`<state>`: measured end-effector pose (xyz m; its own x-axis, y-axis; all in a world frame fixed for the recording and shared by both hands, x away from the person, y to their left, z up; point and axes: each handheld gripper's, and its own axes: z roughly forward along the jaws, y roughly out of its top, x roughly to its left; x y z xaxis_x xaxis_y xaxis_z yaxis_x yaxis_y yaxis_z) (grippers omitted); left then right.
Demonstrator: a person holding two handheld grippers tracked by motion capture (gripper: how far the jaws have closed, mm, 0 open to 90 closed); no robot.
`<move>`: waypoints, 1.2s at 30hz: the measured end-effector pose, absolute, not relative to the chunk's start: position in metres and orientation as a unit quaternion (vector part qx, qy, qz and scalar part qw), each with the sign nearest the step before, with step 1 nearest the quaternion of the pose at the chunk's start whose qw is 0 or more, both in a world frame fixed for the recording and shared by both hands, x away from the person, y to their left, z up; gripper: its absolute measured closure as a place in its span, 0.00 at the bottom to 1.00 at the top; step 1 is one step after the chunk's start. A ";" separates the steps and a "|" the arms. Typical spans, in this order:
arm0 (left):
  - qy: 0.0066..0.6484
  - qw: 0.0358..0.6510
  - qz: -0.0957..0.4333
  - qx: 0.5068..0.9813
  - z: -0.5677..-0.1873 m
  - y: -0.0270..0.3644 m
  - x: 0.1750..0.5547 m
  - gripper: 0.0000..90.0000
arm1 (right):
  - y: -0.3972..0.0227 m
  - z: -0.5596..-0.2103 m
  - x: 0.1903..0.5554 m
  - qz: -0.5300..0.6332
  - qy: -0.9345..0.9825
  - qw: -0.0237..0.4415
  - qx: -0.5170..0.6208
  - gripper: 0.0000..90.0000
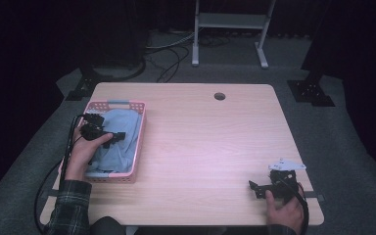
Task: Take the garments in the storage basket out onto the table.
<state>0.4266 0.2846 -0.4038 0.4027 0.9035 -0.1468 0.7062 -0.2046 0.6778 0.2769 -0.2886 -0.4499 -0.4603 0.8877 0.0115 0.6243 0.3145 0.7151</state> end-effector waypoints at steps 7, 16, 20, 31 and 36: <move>0.530 0.334 0.141 0.767 -0.408 0.284 0.429 0.00 | -0.289 -0.450 0.277 0.334 0.786 0.197 0.481 0.00; 0.527 0.317 0.143 0.775 -0.412 0.281 0.431 0.00 | -0.289 -0.450 0.277 0.334 0.786 0.197 0.481 0.00; 0.528 0.311 0.142 0.777 -0.414 0.281 0.431 0.00 | -0.289 -0.450 0.277 0.334 0.786 0.197 0.481 0.00; 0.527 0.294 0.157 0.782 -0.417 0.276 0.430 0.00 | -0.289 -0.450 0.277 0.334 0.786 0.197 0.481 0.00; 0.526 0.285 0.166 0.784 -0.418 0.273 0.430 0.00 | -0.289 -0.450 0.277 0.334 0.786 0.197 0.481 0.00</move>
<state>0.4302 0.2730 -0.4177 0.3909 0.9196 -0.0392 0.7307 -0.2841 0.6208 0.2768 -0.2886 -0.4499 -0.4605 0.8876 0.0114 0.6243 0.3147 0.7150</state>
